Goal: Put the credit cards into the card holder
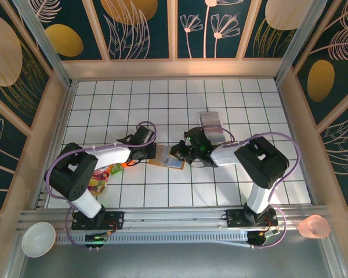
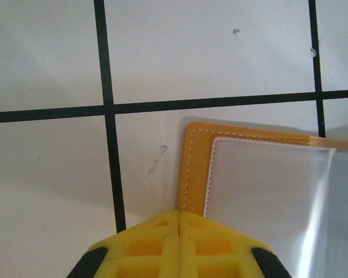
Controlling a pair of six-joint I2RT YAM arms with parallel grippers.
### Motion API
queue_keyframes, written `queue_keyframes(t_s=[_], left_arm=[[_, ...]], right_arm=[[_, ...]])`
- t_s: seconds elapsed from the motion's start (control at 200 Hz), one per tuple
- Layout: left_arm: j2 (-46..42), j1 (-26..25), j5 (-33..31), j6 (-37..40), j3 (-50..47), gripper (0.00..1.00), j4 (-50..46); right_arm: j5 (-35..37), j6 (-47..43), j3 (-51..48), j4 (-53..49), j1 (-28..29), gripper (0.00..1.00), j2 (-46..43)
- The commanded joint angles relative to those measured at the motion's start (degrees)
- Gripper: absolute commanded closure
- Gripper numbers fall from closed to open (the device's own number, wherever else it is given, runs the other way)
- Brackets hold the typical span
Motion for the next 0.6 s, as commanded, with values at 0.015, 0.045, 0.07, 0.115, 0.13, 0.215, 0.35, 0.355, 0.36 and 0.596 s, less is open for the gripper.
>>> queue_keyframes(t_s=[0.015, 0.045, 0.07, 0.115, 0.13, 0.215, 0.35, 0.355, 0.36, 0.596], left_arm=[[2.7, 0.2, -0.5, 0.8, -2.0, 1.00, -3.4], [2.8, 0.2, -0.5, 0.8, -2.0, 1.00, -3.4], [2.8, 0.3, -0.4, 0.8, -2.0, 1.00, -3.4], [2.9, 0.2, -0.4, 0.8, -1.9, 1.00, -3.4], [2.9, 0.2, -0.4, 0.9, -1.9, 1.00, -3.3], [3.0, 0.2, -0.3, 0.8, -1.9, 1.00, -3.2], [2.9, 0.3, -0.3, 0.9, -1.9, 1.00, -3.3], [2.9, 0.3, -0.3, 0.9, -1.9, 1.00, -3.3], [2.9, 0.2, -0.3, 0.9, -1.9, 1.00, -3.3], [3.0, 0.3, -0.2, 1.0, -1.9, 1.00, -3.3]], right_arm=[[1.7, 1.5, -0.9, -0.3, 0.7, 1.00, 1.0], [1.7, 1.6, -0.8, -0.5, 0.8, 1.00, 1.1], [1.7, 1.6, -0.8, -0.7, 0.8, 1.00, 1.1], [1.6, 1.6, -0.7, -0.6, 0.8, 1.00, 1.4], [1.6, 1.6, -0.7, -0.5, 0.9, 1.00, 1.4], [0.9, 1.7, -0.3, 0.0, 1.0, 1.00, 1.9], [-0.3, 1.8, 0.1, 1.6, 1.0, 1.00, 2.5], [-0.3, 1.9, 0.1, 1.7, 1.0, 1.00, 2.5], [-0.4, 1.8, 0.0, 1.8, 1.0, 1.00, 2.5], [-1.9, 2.0, -0.2, 6.3, 1.3, 1.00, 2.8]])
